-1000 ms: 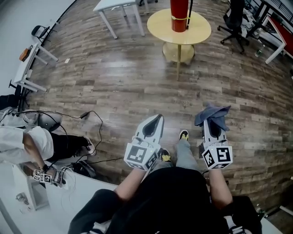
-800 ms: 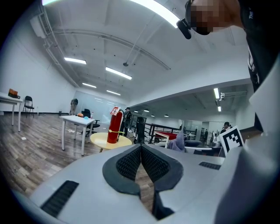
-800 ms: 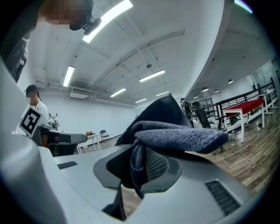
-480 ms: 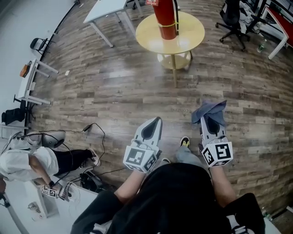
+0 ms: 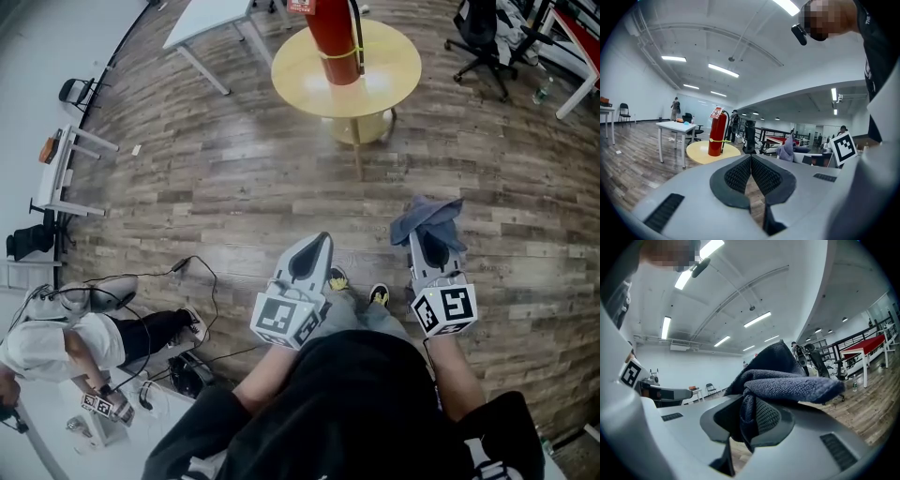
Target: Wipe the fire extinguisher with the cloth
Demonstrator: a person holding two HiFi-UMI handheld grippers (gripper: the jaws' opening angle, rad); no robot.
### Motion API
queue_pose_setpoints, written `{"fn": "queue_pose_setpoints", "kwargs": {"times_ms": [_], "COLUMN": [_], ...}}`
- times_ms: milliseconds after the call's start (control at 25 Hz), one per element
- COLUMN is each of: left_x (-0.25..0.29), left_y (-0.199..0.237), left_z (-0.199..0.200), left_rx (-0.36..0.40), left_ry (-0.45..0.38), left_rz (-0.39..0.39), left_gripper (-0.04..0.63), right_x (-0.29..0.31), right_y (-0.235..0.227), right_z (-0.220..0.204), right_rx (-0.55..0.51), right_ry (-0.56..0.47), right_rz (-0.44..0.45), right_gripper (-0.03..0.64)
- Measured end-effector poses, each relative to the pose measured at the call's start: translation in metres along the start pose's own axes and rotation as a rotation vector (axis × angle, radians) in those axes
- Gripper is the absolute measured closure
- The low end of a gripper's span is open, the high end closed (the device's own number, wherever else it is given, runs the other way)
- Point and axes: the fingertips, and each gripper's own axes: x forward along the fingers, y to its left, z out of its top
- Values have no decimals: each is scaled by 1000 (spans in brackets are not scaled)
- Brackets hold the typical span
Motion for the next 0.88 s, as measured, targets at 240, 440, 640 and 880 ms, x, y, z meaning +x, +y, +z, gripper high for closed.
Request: {"fn": "queue_pose_setpoints", "kwargs": {"times_ms": [240,440,640,880], "left_x": [27,36,48,76], "left_y": [52,116,166,185], "left_z": [7,16,23,32], "left_rx": [-16,-30,-53,-80], "left_ry": [-8,-23,-34,-36], "left_rz": [-43,-53,-39,-48], "left_gripper": [572,572,572,572], "right_x": [63,122,166,194], "right_y": [12,39,54,42], "right_z": [-2,-1,5,7], "right_rx": [-33,-89,-112,-119], "right_ry": [27,47,56,70], "right_rz": [-11,-8,-16,-51], "right_gripper": [548,548,548,548]}}
